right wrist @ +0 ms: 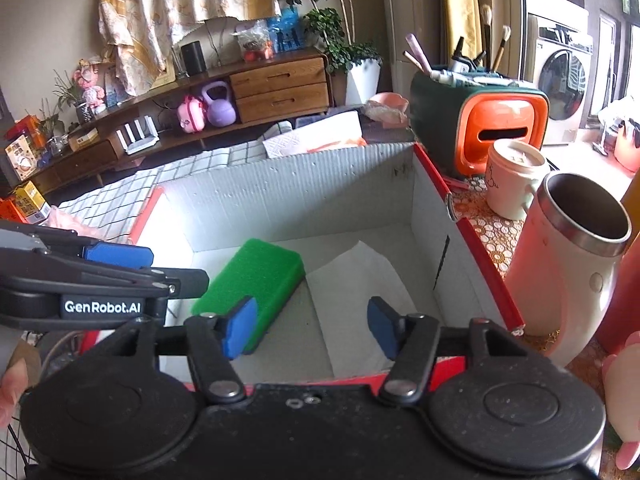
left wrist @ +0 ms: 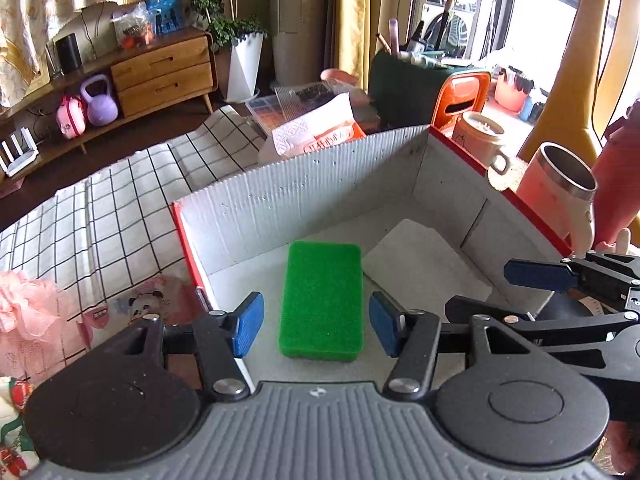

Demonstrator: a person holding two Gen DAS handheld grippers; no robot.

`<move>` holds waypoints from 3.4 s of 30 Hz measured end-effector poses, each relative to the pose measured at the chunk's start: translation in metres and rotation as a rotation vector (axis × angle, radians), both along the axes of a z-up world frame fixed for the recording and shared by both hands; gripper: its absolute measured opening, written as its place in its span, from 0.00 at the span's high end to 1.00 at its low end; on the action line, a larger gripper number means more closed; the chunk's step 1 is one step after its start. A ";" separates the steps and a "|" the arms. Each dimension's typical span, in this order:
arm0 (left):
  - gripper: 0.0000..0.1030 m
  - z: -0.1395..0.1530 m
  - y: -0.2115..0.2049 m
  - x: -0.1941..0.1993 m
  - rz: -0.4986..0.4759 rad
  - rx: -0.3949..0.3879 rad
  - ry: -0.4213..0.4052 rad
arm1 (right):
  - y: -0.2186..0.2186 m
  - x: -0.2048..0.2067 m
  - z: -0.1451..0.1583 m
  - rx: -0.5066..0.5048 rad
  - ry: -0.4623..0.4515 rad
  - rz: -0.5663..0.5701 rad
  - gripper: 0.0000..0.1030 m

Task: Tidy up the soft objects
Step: 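Withdraw both grippers from the red box back toward the table items, then grasp the Christmas apron with the left gripper while the right gripper grasps the plastic bag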

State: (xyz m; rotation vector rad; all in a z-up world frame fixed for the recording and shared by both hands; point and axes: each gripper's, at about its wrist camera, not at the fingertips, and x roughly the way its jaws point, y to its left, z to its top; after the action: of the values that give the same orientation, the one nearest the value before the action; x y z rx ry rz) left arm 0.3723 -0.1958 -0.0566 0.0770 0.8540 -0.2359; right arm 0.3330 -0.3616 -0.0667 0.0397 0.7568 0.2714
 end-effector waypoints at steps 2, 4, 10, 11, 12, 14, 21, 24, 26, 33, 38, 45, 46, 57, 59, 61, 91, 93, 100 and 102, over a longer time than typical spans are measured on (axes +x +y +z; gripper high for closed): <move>0.44 0.005 0.005 -0.007 0.002 -0.002 -0.016 | 0.004 -0.007 0.006 -0.002 -0.018 0.015 0.35; 0.42 0.009 0.010 -0.014 0.004 -0.007 -0.028 | 0.007 -0.013 0.012 -0.005 -0.033 0.023 0.25; 0.38 0.020 0.024 -0.039 0.000 -0.013 -0.057 | 0.017 -0.032 0.026 -0.015 -0.075 0.032 0.12; 0.37 0.022 0.026 -0.043 -0.001 -0.015 -0.061 | 0.019 -0.036 0.028 -0.018 -0.084 0.032 0.11; 0.35 0.024 0.029 -0.049 0.000 -0.019 -0.065 | 0.021 -0.040 0.031 -0.019 -0.093 0.036 0.09; 0.29 0.028 0.036 -0.058 0.008 -0.029 -0.070 | 0.025 -0.047 0.035 -0.019 -0.104 0.037 0.06; 0.22 0.039 0.062 -0.094 0.015 -0.069 -0.090 | 0.037 -0.076 0.050 -0.005 -0.149 0.055 0.01; 0.19 0.044 0.072 -0.111 0.008 -0.082 -0.112 | 0.042 -0.086 0.053 0.013 -0.152 0.066 0.00; 0.18 0.047 0.079 -0.121 0.011 -0.089 -0.121 | 0.046 -0.095 0.053 0.021 -0.152 0.070 0.00; 0.09 0.052 0.107 -0.155 0.022 -0.114 -0.164 | 0.060 -0.116 0.052 0.035 -0.147 0.090 0.00; 0.01 0.052 0.132 -0.177 0.045 -0.160 -0.184 | 0.074 -0.129 0.050 0.034 -0.148 0.121 0.00; 0.00 0.042 0.164 -0.197 0.094 -0.224 -0.171 | 0.100 -0.150 0.044 0.032 -0.165 0.174 0.00; 0.00 0.040 0.168 -0.200 0.104 -0.226 -0.166 | 0.104 -0.154 0.042 0.023 -0.173 0.183 0.00; 0.00 0.011 0.203 -0.219 0.231 -0.189 -0.188 | 0.124 -0.170 0.015 0.061 -0.172 0.215 0.00; 0.00 0.006 0.208 -0.220 0.245 -0.182 -0.192 | 0.128 -0.171 0.009 0.062 -0.143 0.251 0.00; 0.00 0.000 0.211 -0.220 0.253 -0.169 -0.194 | 0.133 -0.175 0.004 0.026 -0.138 0.253 0.00; 0.28 -0.065 0.219 -0.168 0.337 -0.100 -0.127 | 0.136 -0.114 -0.072 -0.041 0.057 0.152 0.52; 0.36 -0.067 0.219 -0.164 0.340 -0.112 -0.114 | 0.135 -0.112 -0.074 -0.033 0.065 0.150 0.52; 0.56 -0.072 0.217 -0.151 0.346 -0.106 -0.073 | 0.130 -0.104 -0.082 -0.030 0.095 0.115 0.60; 0.59 -0.073 0.218 -0.151 0.343 -0.119 -0.073 | 0.128 -0.104 -0.083 -0.034 0.094 0.110 0.62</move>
State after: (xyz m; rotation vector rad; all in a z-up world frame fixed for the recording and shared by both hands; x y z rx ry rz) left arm 0.2214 0.0223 -0.1293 -0.1704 0.7653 0.0390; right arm 0.2291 -0.2332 -0.1499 -0.0217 0.8582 0.3634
